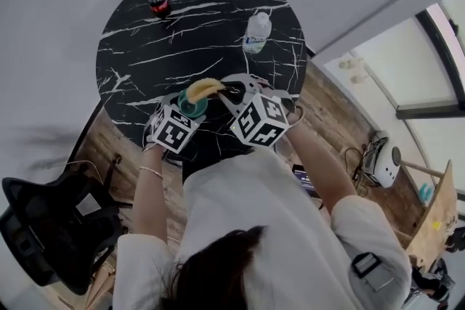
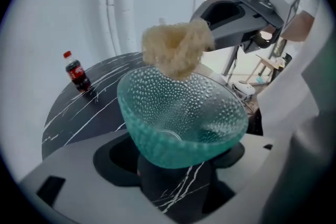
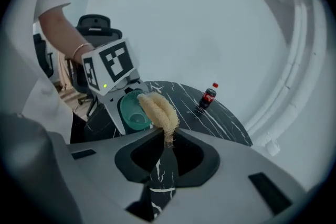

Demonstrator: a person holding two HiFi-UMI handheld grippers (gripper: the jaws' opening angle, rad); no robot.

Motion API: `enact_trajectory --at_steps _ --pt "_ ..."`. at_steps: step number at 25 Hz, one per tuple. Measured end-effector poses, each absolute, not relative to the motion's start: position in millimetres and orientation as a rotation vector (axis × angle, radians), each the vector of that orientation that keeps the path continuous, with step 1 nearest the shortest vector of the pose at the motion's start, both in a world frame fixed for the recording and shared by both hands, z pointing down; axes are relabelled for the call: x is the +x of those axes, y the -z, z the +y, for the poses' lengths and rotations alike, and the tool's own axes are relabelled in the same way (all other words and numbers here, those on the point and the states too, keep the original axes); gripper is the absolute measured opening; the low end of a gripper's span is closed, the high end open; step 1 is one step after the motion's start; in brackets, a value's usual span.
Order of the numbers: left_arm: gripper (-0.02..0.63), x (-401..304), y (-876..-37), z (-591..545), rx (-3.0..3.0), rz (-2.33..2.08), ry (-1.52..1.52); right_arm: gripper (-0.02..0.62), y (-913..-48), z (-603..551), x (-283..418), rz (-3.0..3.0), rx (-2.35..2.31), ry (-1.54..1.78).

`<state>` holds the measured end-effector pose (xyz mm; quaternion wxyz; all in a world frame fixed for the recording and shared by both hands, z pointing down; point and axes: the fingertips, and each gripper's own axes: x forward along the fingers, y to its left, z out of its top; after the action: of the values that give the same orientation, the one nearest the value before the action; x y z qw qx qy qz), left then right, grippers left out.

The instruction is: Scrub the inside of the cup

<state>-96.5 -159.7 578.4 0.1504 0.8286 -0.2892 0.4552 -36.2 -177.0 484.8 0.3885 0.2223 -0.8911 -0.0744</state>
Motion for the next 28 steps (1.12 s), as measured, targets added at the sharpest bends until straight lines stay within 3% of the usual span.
enact_trajectory --at_steps 12,28 --pt "0.360 -93.3 -568.4 -146.0 2.354 -0.470 -1.564 0.067 -486.3 -159.3 -76.1 -1.967 0.239 0.830" --pt "0.359 -92.3 -568.8 -156.2 2.290 -0.567 -1.606 0.067 -487.9 -177.5 -88.2 -2.037 0.364 0.703"
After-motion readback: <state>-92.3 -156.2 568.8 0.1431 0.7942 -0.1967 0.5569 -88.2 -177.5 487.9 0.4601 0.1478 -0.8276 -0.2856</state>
